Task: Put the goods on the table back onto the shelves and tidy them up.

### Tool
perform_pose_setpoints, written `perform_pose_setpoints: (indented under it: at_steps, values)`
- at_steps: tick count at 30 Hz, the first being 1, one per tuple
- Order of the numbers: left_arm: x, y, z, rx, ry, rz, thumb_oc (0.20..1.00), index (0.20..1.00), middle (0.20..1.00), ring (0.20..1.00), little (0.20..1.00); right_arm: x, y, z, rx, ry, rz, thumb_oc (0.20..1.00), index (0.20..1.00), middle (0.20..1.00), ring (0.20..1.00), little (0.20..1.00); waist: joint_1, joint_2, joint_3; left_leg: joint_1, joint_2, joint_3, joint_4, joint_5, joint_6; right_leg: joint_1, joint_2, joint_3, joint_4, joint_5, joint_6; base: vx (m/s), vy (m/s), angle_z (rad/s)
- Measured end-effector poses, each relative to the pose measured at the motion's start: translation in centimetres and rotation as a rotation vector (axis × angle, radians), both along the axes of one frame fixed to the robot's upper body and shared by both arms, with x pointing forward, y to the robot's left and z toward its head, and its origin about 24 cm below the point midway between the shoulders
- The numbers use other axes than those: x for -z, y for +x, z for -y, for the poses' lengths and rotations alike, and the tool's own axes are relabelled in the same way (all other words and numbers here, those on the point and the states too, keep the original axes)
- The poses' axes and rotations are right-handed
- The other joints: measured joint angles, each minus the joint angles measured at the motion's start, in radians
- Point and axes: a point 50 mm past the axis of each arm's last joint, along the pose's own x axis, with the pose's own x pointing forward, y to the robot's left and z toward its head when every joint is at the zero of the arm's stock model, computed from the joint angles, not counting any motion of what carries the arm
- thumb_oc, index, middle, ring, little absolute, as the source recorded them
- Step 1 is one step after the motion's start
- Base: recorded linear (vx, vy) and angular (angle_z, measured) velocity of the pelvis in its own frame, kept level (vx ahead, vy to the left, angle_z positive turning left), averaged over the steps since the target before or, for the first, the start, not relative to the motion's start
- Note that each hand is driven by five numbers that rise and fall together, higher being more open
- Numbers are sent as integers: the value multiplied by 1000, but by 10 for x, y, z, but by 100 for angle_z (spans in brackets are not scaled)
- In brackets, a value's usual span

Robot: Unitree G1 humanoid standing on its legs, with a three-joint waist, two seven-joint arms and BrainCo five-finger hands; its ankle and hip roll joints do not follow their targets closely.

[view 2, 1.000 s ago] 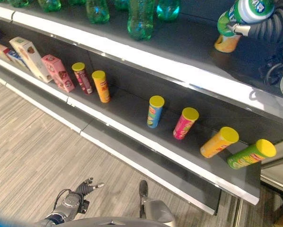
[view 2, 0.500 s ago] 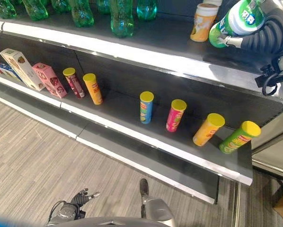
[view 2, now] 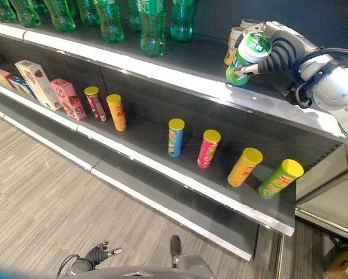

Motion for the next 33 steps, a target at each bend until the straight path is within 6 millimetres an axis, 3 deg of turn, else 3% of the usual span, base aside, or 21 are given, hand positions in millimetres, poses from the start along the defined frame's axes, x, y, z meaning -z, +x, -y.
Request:
perform_pose_setpoints:
  at_steps: [11,27,33]
  values:
    - [1,-12,-10,-10,22,-28,1000,1000,1000,1000,1000,23,24,-6,1,87,-74,200,200,200,200,200,1,-40,-11,-16,-21,-14,1,12,6,-6,-25,2,-13,6,9,7,-8,0]
    - [2,-19,-12,-28,24,-44,1000,1000,1000,1000,1000,31,53,24,226,130,-121,200,200,200,200,200,54,-36,-26,-15,-18,-26,2,11,3,-3,-26,-4,-11,37,5,-5,-17,3]
    - [3,-26,-14,-48,22,-58,1000,1000,1000,1000,1000,29,55,17,201,95,-143,200,200,200,200,200,55,-36,-26,-13,-18,-23,2,12,1,-2,-26,-5,-12,37,4,0,0,0]
